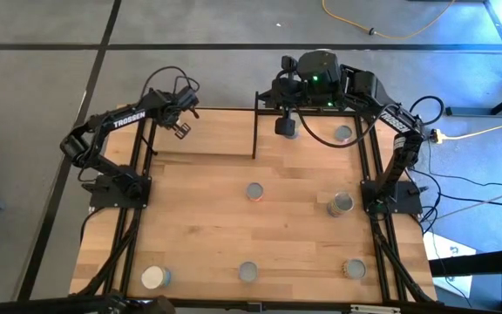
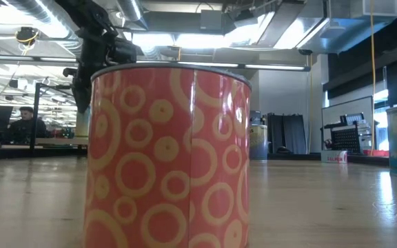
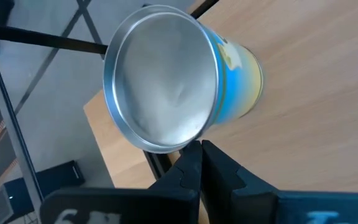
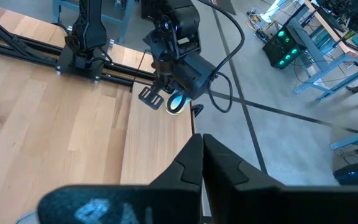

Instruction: Pick and place cans onto a shelf

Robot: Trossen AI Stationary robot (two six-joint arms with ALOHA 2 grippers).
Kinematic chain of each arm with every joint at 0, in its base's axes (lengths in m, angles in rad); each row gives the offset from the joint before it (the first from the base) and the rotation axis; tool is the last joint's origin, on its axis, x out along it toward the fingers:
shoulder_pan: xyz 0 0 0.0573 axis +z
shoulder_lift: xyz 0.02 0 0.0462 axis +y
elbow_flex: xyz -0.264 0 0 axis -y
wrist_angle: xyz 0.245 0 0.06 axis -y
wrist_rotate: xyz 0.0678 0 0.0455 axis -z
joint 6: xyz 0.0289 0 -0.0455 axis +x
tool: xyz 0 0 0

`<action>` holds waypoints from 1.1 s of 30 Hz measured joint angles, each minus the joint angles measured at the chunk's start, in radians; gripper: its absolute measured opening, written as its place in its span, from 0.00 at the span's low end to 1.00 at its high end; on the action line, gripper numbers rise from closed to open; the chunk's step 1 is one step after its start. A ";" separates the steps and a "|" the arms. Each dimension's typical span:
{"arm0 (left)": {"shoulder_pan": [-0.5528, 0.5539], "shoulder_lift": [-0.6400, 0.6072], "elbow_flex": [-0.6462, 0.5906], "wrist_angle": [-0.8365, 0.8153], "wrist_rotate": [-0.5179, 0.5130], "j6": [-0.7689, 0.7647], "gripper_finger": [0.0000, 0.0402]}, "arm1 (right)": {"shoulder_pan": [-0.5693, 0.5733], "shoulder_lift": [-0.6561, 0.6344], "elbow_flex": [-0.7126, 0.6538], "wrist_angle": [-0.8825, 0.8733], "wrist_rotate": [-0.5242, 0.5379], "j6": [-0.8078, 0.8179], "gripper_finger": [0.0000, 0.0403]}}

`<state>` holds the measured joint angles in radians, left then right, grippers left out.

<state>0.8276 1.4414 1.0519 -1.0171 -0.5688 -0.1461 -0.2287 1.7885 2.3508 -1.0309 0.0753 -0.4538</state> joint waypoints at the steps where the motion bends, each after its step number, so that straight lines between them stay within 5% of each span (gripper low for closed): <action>1: 0.002 0.000 0.000 0.000 0.000 0.000 0.00 | 0.000 0.000 0.000 0.000 0.000 0.000 0.02; 9: 0.003 0.000 0.000 -0.003 0.004 0.002 0.00 | 0.000 0.000 0.000 -0.004 0.000 0.000 0.02; 19: -0.150 -0.039 0.110 -0.129 0.017 -0.045 0.00 | -0.019 0.000 0.000 -0.006 0.002 0.000 0.02; 33: -0.415 -0.226 0.298 -0.184 0.262 -0.133 0.00 | -0.050 -0.006 0.000 -0.189 0.022 -0.018 0.02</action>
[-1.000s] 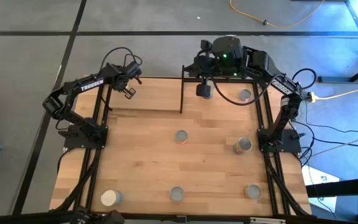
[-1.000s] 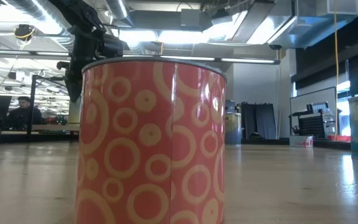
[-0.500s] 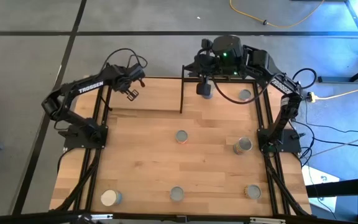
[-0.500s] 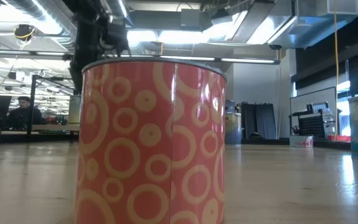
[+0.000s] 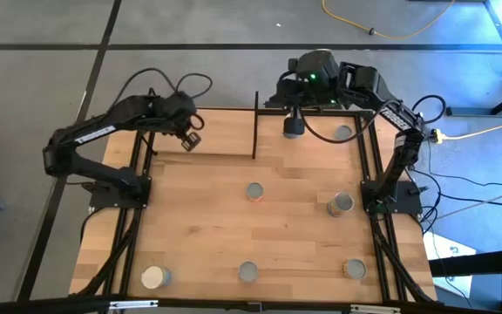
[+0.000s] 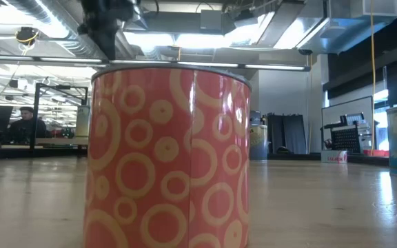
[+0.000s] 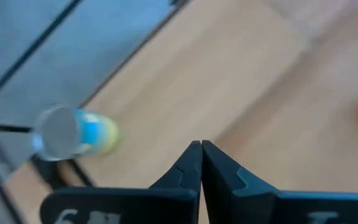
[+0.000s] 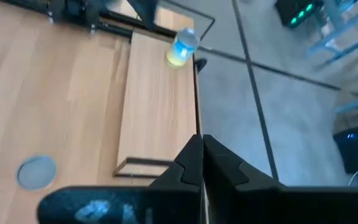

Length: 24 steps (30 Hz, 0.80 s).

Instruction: Pick and place cans onto a shelf

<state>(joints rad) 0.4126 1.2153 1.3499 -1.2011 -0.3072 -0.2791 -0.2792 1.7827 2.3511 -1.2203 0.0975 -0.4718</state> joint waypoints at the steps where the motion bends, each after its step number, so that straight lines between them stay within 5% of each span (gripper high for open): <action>1: -0.020 -0.013 0.000 -0.003 0.023 -0.004 0.00 | -0.005 -0.004 0.000 -0.017 0.000 0.011 0.02; 10: -0.216 -0.094 -0.001 -0.076 0.083 -0.106 0.00 | -0.070 -0.031 0.000 -0.284 0.041 0.176 0.02; 24: -0.420 -0.154 -0.002 -0.196 0.526 -0.333 0.03 | -0.074 -0.032 0.000 -0.322 0.041 0.228 0.02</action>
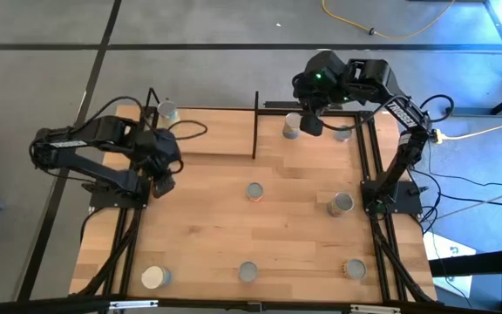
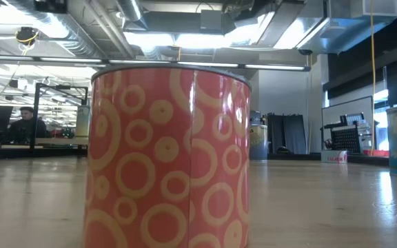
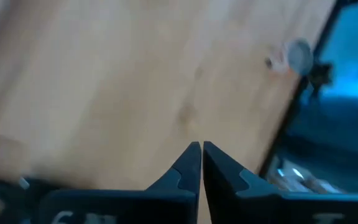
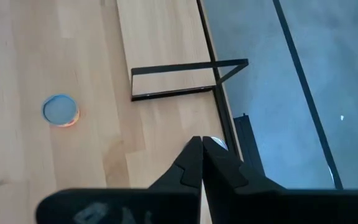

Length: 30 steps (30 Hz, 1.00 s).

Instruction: Pick and place cans onto a shelf

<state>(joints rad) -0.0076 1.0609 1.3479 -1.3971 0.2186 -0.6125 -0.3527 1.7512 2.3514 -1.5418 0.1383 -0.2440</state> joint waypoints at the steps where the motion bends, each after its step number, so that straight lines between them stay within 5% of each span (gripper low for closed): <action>1: -0.014 0.001 0.001 -0.016 0.018 -0.022 0.04 | 0.000 0.000 0.000 0.004 0.000 0.000 0.02; 13: -0.219 0.006 -0.104 -0.062 0.160 -0.368 0.16 | 0.000 0.000 0.000 0.026 0.000 -0.001 0.02; 20: -0.422 0.006 -0.228 -0.030 0.133 -0.401 0.16 | 0.000 0.000 0.000 0.026 0.000 -0.022 0.02; 30: -0.713 0.007 -0.293 0.332 0.081 -0.431 0.15 | 0.000 0.000 0.000 0.026 0.000 -0.025 0.02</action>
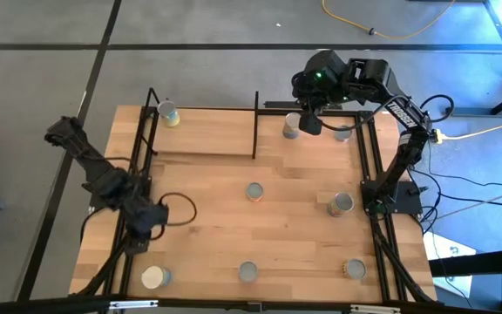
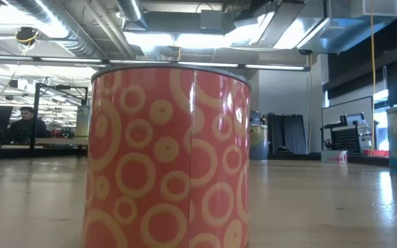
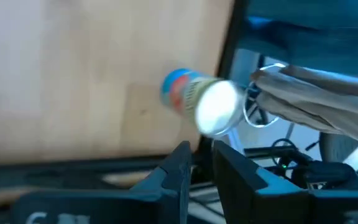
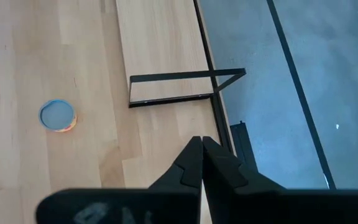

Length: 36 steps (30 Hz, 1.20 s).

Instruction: Pick and place cans onto a shelf

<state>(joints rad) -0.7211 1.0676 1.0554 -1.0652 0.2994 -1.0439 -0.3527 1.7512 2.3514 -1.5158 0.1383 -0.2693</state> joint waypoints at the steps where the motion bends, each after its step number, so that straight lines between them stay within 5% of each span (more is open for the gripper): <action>1: -0.025 0.001 -0.007 0.035 -0.019 -0.010 0.15 | 0.000 0.000 0.000 0.000 0.000 0.000 0.02; 7: -0.159 0.037 -0.035 0.105 -0.135 -0.080 0.15 | 0.000 0.000 0.000 0.000 0.000 -0.001 0.02; 16: -0.287 0.146 -0.039 0.156 -0.179 -0.080 0.15 | 0.000 0.000 0.000 0.000 0.000 -0.001 0.02; 25: -0.338 0.224 -0.039 0.168 -0.364 -0.159 0.14 | 0.000 0.000 0.000 0.000 0.000 -0.001 0.02; 36: -0.374 0.313 -0.039 0.178 -0.387 -0.182 0.14 | 0.000 0.000 0.000 0.002 0.000 -0.001 0.02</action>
<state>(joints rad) -1.0952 1.3806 1.0161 -0.8876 -0.0872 -1.2254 -0.3525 1.7514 2.3516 -1.5136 0.1387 -0.2703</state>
